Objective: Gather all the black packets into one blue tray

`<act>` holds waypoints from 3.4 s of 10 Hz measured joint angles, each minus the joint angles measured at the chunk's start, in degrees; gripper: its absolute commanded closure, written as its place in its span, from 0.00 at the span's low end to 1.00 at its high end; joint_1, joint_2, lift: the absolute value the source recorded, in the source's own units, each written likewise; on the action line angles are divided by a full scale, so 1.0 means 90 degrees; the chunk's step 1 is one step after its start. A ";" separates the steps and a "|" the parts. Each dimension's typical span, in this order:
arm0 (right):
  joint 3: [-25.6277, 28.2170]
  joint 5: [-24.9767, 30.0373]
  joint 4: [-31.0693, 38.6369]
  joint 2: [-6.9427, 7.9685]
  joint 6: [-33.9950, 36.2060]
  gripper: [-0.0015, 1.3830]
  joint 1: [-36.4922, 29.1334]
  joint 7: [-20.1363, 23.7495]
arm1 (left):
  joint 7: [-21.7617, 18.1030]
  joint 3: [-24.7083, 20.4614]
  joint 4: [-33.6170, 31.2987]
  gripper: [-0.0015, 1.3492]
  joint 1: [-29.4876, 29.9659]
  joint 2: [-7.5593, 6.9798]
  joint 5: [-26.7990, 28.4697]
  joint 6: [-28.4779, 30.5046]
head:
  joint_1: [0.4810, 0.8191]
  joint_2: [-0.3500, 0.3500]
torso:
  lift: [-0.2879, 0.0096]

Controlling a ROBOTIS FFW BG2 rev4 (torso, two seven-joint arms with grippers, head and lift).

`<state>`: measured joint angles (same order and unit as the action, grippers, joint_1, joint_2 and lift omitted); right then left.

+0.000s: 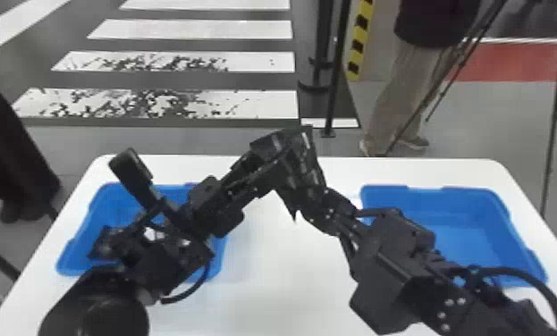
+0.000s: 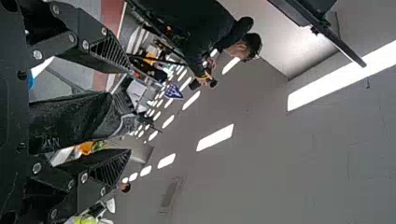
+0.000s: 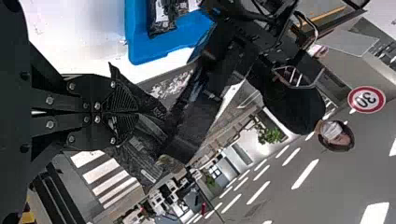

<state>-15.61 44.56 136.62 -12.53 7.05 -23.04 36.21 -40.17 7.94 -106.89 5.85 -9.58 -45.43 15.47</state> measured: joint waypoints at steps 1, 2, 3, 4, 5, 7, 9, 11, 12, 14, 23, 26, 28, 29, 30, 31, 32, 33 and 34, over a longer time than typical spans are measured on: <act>-0.0044 -0.0007 0.0000 -0.0010 -0.0023 0.93 0.0015 0.0000 | -0.0007 0.0235 0.0329 0.62 -0.0176 -0.0007 -0.0128 -0.0023 | 0.63 0.49 | 0.60; -0.0072 -0.0020 -0.0001 -0.0014 -0.0028 0.93 0.0026 0.0000 | -0.0062 0.0409 0.0538 0.98 -0.0284 -0.0019 -0.0193 -0.0269 | 0.63 0.48 | 0.60; -0.0087 -0.0026 -0.0016 -0.0014 -0.0031 0.93 0.0029 -0.0001 | -0.0094 0.0463 0.0611 0.92 -0.0347 -0.0039 -0.0092 -0.0500 | 0.63 0.48 | 0.60; -0.0093 -0.0036 -0.0033 -0.0014 -0.0031 0.93 0.0029 0.0003 | -0.0068 0.0484 0.0629 0.90 -0.0359 -0.0055 -0.0058 -0.0604 | 0.63 0.49 | 0.60; -0.0094 -0.0057 -0.0044 -0.0014 -0.0031 0.91 0.0029 0.0008 | -0.0056 0.0498 0.0632 0.90 -0.0324 -0.0055 -0.0137 -0.0678 | 0.63 0.49 | 0.60; -0.0063 -0.0233 -0.0114 -0.0004 -0.0031 0.39 0.0029 0.0001 | -0.0048 0.0475 0.0634 0.90 -0.0237 -0.0051 -0.0253 -0.0831 | 0.63 0.50 | 0.60; 0.0502 -0.0899 -0.0487 0.0119 -0.0110 0.22 -0.0087 -0.0026 | -0.0105 0.0249 0.0633 0.90 -0.0032 -0.0092 -0.0112 -0.1000 | 0.63 0.49 | 0.60; 0.1416 -0.2263 -0.1189 0.0301 -0.0377 0.22 -0.0299 -0.0075 | -0.0332 -0.0329 0.0621 0.90 0.0218 -0.0168 0.0487 -0.1240 | 0.63 0.47 | 0.60; 0.1830 -0.3147 -0.1666 0.0420 -0.0595 0.22 -0.0425 -0.0185 | -0.0439 -0.0704 0.0619 0.90 0.0310 -0.0212 0.0918 -0.1377 | 0.63 0.47 | 0.60; 0.2592 -0.4375 -0.2112 0.0782 -0.0864 0.22 -0.0862 -0.0536 | -0.0530 -0.1524 0.0619 0.89 0.0478 -0.0273 0.1897 -0.1520 | 0.63 0.47 | 0.60; 0.3946 -0.6222 -0.2193 0.1390 -0.1059 0.22 -0.2252 -0.1116 | -0.0248 -0.3901 0.1057 0.13 0.1242 -0.0158 0.5049 -0.2477 | 0.63 0.65 | 0.60; 0.4186 -0.6479 -0.2191 0.1392 -0.1742 0.22 -0.2791 -0.1197 | -0.0042 -0.3929 -0.0015 0.13 0.3077 0.0371 0.3814 -0.3632 | 0.63 0.55 | 0.60; 0.4266 -0.6679 -0.2133 0.1392 -0.2492 0.22 -0.3180 -0.1465 | 0.0035 -0.3854 -0.0291 0.13 0.4025 0.0661 0.3022 -0.4240 | 0.63 0.48 | 0.60; 0.4285 -0.6817 -0.2106 0.1392 -0.2897 0.22 -0.3378 -0.1567 | 0.0052 -0.3739 -0.0300 0.13 0.4339 0.0713 0.2728 -0.4561 | 0.63 0.45 | 0.60; 0.4289 -0.6931 -0.2084 0.1392 -0.3162 0.22 -0.3535 -0.1626 | 0.0086 -0.3592 -0.0303 0.13 0.4621 0.0747 0.2460 -0.4817 | 0.63 0.43 | 0.60; 0.4291 -0.7004 -0.2077 0.1392 -0.3376 0.22 -0.3623 -0.1633 | 0.0159 -0.3425 -0.0304 0.13 0.4848 0.0785 0.2252 -0.5013 | 0.63 0.41 | 0.60; 0.4290 -0.7037 -0.2021 0.1392 -0.3521 0.22 -0.3689 -0.1635 | 0.0230 -0.3359 -0.0315 0.13 0.4970 0.0830 0.2169 -0.5121 | 0.63 0.39 | 0.60; 0.4287 -0.6998 -0.1907 0.1392 -0.3570 0.22 -0.3750 -0.1640 | 0.0339 -0.3371 -0.0318 0.13 0.5025 0.0855 0.2206 -0.5135 | 0.63 0.42 | 0.60; 0.4286 -0.6924 -0.1843 0.1392 -0.3578 0.22 -0.3770 -0.1649 | 0.0408 -0.3386 -0.0327 0.13 0.5057 0.0878 0.2294 -0.5083 | 0.63 0.43 | 0.60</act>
<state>22.97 -17.76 120.03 0.00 -25.16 -56.97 21.37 -36.50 -22.54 -109.83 51.36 -1.67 -24.78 -30.28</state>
